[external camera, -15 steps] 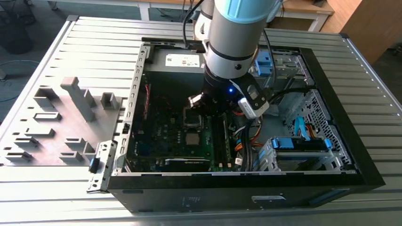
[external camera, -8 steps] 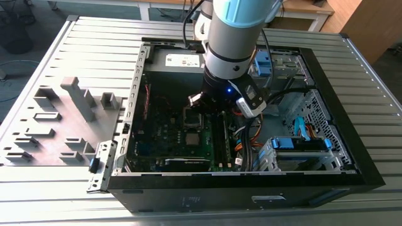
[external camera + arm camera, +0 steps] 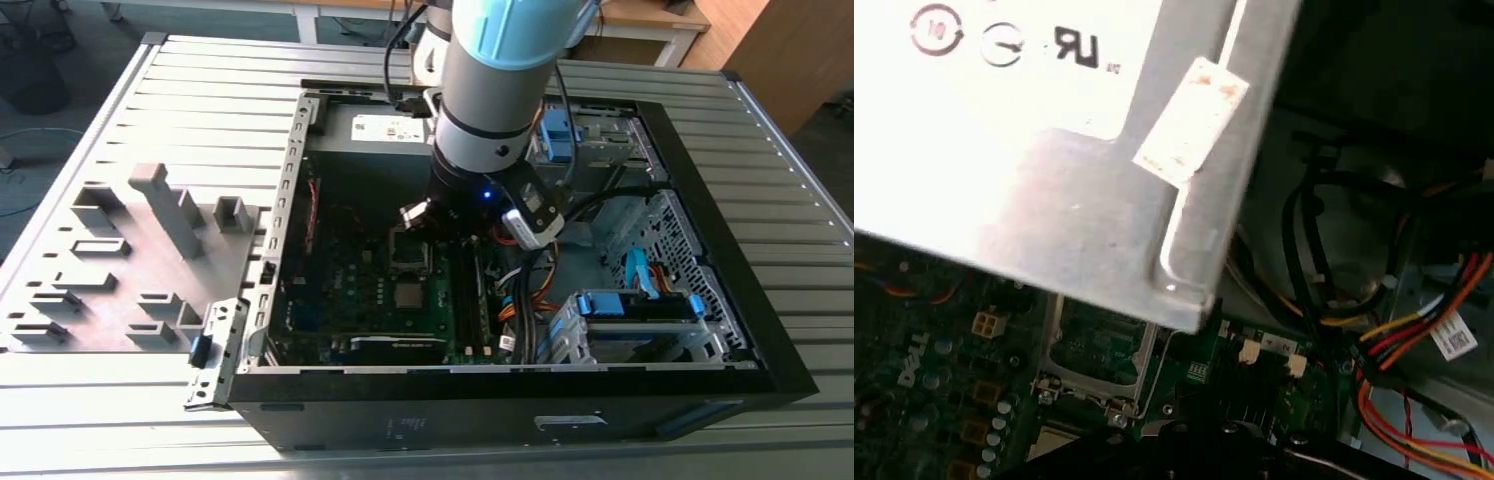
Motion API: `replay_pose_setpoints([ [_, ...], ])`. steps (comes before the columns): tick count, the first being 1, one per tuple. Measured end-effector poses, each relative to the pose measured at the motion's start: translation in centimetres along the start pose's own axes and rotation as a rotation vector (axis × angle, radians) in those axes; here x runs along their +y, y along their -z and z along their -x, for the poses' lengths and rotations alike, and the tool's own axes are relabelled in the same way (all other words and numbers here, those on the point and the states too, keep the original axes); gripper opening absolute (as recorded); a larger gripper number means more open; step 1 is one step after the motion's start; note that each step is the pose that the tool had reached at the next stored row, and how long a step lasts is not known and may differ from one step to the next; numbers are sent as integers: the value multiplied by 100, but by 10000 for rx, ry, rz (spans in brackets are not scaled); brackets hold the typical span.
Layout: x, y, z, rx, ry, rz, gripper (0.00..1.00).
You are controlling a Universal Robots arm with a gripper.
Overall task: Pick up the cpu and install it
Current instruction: 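Close the cpu cover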
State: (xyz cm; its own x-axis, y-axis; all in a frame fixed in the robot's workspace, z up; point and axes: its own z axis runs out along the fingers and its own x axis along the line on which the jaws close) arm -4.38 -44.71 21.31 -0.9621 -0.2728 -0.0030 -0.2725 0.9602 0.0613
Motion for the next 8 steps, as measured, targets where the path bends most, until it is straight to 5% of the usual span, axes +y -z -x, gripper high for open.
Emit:
replay_pose_setpoints([
  [8, -1, -14, 0, 83, 1360, 5, 11],
])
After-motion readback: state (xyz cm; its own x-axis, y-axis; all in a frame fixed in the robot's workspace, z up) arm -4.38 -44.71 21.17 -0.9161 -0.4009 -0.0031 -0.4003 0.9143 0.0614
